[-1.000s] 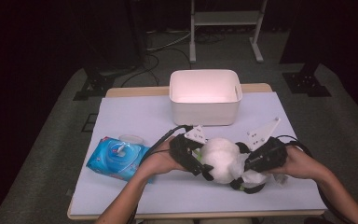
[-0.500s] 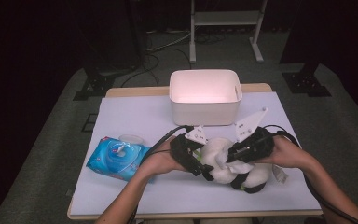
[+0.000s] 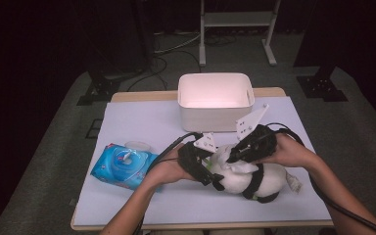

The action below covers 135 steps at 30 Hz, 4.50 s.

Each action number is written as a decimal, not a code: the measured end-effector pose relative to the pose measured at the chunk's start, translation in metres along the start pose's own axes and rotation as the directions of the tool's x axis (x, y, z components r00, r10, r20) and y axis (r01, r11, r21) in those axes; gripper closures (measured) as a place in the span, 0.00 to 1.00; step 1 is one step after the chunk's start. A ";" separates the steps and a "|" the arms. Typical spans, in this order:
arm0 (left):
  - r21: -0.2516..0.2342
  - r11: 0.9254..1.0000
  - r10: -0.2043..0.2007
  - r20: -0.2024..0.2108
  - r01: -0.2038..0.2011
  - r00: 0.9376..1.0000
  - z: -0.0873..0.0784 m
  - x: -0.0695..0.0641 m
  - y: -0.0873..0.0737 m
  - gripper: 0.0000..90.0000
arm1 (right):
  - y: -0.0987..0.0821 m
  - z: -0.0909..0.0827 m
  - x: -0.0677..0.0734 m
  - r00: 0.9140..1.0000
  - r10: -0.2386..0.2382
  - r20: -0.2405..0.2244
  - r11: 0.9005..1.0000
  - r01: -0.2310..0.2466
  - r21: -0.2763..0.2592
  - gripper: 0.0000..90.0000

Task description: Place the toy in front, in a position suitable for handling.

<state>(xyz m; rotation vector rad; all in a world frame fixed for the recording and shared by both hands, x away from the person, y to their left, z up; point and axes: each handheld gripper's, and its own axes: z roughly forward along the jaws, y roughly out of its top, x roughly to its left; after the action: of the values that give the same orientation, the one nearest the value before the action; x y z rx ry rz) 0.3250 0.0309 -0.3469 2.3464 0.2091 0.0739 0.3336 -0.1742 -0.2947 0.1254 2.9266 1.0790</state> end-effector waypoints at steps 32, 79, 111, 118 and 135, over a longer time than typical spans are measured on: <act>-0.007 0.997 -0.075 0.067 0.075 0.995 0.006 0.005 -0.034 0.15 | -0.073 -0.007 -0.002 0.987 0.158 0.032 0.982 -0.160 0.098 0.91; 0.015 0.995 -0.098 0.101 0.097 0.990 0.015 0.004 -0.041 0.20 | -0.030 0.020 -0.009 0.996 0.085 0.001 0.986 -0.084 0.145 0.90; 0.036 0.995 -0.097 0.117 0.094 0.988 0.015 0.009 -0.010 0.11 | -0.089 -0.012 0.015 0.981 0.177 0.082 0.982 -0.182 0.052 0.91; 0.043 0.994 -0.108 0.148 0.103 0.983 0.025 0.013 -0.010 0.09 | -0.084 -0.008 0.018 0.983 0.167 0.074 0.983 -0.172 0.059 0.91; 0.067 0.988 -0.149 0.213 0.137 0.966 0.049 0.017 -0.014 0.00 | -0.076 0.002 0.024 0.990 0.135 0.044 0.987 -0.138 0.080 0.91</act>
<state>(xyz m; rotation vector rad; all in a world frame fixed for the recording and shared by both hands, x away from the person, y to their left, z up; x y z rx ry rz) 0.3458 0.0094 -0.3911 2.3621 0.2740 -0.2606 0.3046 -0.2284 -0.3449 0.3496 2.9661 0.9577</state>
